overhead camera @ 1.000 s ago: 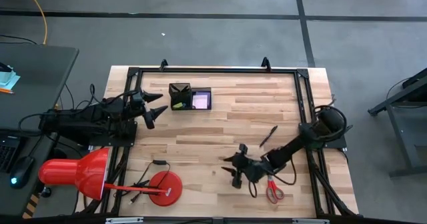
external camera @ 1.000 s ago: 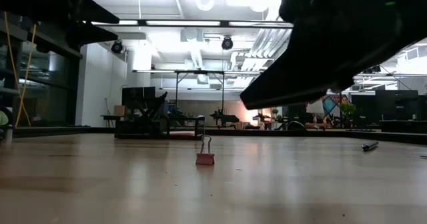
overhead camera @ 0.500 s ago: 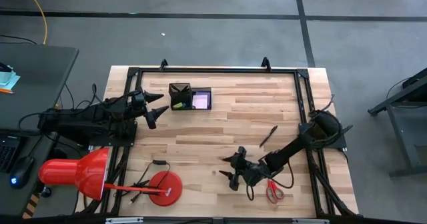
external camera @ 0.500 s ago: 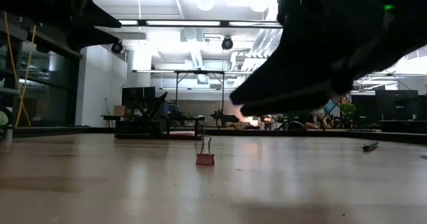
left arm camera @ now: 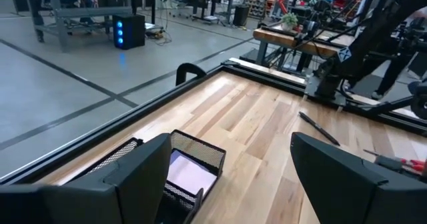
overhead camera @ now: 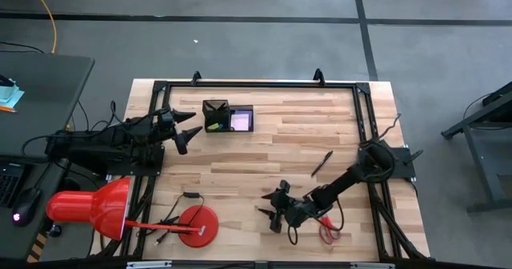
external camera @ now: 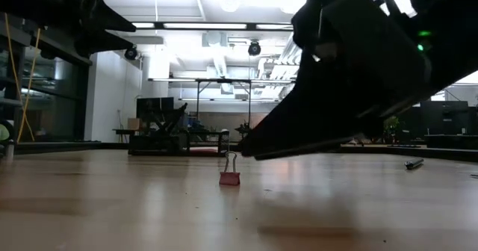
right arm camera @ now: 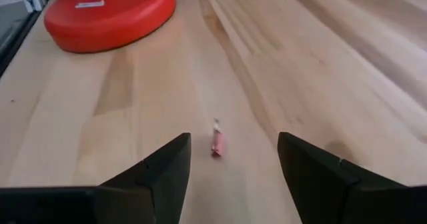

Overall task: Pick and place office supplies into organizer
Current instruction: Put the pink binder clip into the desk organizer

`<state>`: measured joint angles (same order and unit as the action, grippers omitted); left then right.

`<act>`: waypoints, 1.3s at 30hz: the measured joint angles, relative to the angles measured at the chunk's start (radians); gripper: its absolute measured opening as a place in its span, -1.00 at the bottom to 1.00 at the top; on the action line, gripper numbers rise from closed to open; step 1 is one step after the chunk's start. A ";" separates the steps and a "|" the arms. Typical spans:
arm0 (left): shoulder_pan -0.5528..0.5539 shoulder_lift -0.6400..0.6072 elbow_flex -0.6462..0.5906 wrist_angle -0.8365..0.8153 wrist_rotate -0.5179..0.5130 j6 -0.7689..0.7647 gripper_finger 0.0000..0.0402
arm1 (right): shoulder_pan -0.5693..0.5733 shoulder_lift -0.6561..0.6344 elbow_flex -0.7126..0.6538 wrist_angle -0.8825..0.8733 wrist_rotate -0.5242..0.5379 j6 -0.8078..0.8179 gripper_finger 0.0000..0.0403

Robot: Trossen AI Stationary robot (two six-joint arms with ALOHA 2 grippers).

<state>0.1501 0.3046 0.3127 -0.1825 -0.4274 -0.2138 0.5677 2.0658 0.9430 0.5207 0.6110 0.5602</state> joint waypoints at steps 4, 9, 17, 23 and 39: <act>0.000 0.000 0.000 -0.001 0.000 0.000 0.46 | -0.017 0.031 0.023 0.029 -0.045 -0.007 0.09; 0.000 0.000 0.000 -0.005 0.000 0.000 0.46 | -0.033 0.059 0.042 0.035 -0.067 -0.010 0.07; 0.000 0.000 0.000 -0.011 0.000 0.000 0.46 | -0.036 0.060 0.042 0.029 -0.082 -0.010 -0.14; 0.000 0.000 0.000 -0.012 0.000 0.000 0.46 | -0.036 0.060 0.041 0.027 -0.108 -0.027 -0.45; 0.000 0.000 0.000 -0.014 0.000 0.000 0.46 | -0.085 0.060 0.041 0.076 -0.153 -0.073 -0.94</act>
<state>0.1501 0.3047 0.3129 -0.1967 -0.4278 -0.2142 0.4827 2.1254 0.9840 0.5964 0.4577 0.4868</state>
